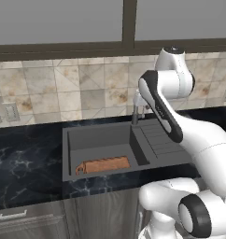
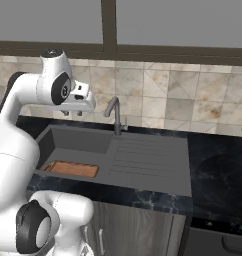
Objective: Turn on the sink faucet with hot water and rinse the cutting board for ten seconds, then turn off the faucet. Push the cutting board to reach the water if necessary.
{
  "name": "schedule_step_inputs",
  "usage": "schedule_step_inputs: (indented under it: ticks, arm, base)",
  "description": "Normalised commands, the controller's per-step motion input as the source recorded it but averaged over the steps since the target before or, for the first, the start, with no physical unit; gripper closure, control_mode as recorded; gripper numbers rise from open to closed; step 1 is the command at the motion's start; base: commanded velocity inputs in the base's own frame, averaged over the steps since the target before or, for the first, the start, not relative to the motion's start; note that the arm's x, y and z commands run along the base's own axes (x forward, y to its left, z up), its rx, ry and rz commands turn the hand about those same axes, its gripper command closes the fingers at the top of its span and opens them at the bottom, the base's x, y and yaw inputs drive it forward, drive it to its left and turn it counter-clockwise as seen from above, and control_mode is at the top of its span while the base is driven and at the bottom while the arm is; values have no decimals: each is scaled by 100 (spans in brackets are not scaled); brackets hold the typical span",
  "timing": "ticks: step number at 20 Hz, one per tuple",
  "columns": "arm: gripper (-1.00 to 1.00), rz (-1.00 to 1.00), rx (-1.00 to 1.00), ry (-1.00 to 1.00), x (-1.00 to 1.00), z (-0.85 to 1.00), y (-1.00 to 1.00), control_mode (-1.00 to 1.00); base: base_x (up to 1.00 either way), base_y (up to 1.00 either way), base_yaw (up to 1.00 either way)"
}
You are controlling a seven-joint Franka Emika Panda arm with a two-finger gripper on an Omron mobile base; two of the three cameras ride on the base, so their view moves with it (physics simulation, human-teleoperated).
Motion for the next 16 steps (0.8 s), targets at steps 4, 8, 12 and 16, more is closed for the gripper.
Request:
schedule_step_inputs:
  ticks: [4, 8, 12, 16]
  arm:
    - [-100, 2, 0, 1, 0, 0, 0, -100]
    - [-100, 0, 0, 17, 0, 20, -1, -100]
    - [-100, 0, 2, 19, 0, 38, -17, -100]
    - [-100, 0, 2, 11, 1, 31, -29, -100]
  base:
    - [0, 0, 0]
    - [0, 0, 0]
    - [0, 0, 0]
    - [0, 0, 0]
